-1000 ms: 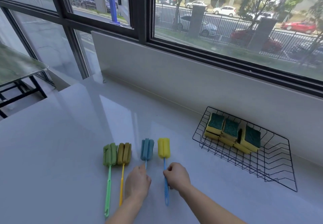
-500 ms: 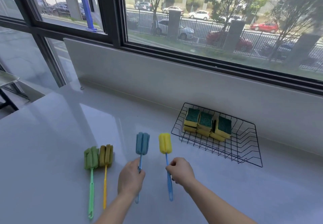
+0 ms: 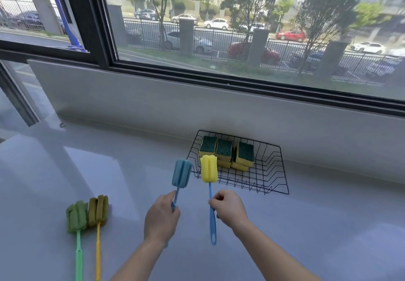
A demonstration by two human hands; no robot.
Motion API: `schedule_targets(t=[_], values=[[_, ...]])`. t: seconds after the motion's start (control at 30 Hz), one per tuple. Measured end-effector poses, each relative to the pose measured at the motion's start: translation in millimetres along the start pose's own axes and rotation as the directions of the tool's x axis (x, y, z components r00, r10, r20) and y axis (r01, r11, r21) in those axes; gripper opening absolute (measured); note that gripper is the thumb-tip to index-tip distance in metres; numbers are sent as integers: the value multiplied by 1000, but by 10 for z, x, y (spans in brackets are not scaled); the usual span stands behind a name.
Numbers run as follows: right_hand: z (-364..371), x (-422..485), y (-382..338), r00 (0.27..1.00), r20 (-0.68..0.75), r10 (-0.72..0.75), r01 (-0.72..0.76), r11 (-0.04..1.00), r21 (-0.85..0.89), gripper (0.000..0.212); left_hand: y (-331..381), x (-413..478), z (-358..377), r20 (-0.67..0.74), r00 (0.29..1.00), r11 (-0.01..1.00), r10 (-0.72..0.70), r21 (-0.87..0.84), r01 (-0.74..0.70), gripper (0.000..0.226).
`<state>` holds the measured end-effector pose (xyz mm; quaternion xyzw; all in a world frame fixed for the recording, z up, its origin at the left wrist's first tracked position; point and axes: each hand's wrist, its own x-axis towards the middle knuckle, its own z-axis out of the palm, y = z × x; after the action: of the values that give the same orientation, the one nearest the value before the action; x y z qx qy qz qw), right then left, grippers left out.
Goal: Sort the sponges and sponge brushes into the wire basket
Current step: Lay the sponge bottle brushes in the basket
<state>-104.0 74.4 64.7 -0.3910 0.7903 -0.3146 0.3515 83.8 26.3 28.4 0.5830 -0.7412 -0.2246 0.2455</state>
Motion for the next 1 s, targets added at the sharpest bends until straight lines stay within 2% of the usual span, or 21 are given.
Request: schedule_targets(t=[0.17,0.33,0.63,0.73,0.83,1.0], values=[[-309,23,103,997,-64,30,-25,996,84,13,239,104,88,40,997,998,61,26,-62,39],[-537,66,216,991,-111,70,-50,983,177,12,416,226,155,62,993,995,98,25,-100,41],[-863,235,390,981,-171,94,-48,966,253,14,715,640,223,95,964,952,247,161,-260,44],[-971,262,510,973,-194,126,-65,954,294,13,806,864,211,109,938,900,330,262,-348,42],[-1068,283,634,962,-219,164,-81,935,345,11,919,1120,233,127,886,809,446,367,-460,30],[-1202,349,793,952,-227,204,-96,906,413,12,1113,1519,412,298,769,632,566,442,-636,29]])
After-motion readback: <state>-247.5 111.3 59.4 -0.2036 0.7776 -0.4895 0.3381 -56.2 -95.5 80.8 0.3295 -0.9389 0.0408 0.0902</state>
